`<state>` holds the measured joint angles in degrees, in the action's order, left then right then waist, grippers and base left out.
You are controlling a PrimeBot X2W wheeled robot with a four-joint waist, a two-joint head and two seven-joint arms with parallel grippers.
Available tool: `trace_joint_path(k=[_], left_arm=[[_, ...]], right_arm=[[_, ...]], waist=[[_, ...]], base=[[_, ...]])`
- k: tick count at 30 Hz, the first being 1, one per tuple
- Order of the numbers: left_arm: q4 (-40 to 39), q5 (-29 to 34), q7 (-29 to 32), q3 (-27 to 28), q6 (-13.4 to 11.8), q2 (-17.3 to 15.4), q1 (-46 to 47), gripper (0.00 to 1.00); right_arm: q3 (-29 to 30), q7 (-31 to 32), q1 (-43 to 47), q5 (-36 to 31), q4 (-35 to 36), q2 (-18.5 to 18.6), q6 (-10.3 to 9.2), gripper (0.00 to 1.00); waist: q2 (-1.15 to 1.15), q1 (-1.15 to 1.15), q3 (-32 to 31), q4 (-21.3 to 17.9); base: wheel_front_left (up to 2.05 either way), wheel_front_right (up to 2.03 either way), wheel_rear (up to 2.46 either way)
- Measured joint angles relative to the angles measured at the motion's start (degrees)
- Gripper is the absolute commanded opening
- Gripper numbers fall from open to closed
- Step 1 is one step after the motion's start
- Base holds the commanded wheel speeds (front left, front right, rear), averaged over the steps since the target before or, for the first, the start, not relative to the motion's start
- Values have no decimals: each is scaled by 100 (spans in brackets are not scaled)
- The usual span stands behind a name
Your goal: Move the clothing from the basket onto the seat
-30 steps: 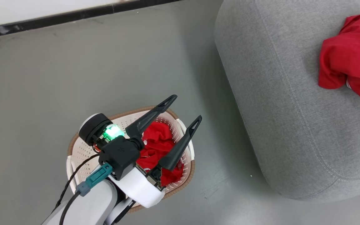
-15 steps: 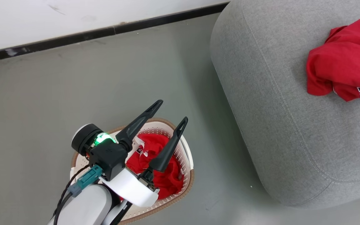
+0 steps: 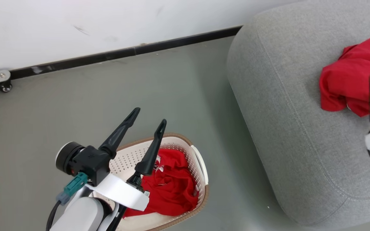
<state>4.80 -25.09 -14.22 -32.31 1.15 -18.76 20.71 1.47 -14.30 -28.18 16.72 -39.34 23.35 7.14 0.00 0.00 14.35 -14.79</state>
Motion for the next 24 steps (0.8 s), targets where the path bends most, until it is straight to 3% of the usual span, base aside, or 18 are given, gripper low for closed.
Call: trace_joint_path(k=[24], left_arm=[[123,-102,-19,1050,-677,266,-941,100]], right_arm=[[-918,0,27,-364,612,-933,0,100]], waist=[[0,0,-749,847]], base=[[0,0,0]])
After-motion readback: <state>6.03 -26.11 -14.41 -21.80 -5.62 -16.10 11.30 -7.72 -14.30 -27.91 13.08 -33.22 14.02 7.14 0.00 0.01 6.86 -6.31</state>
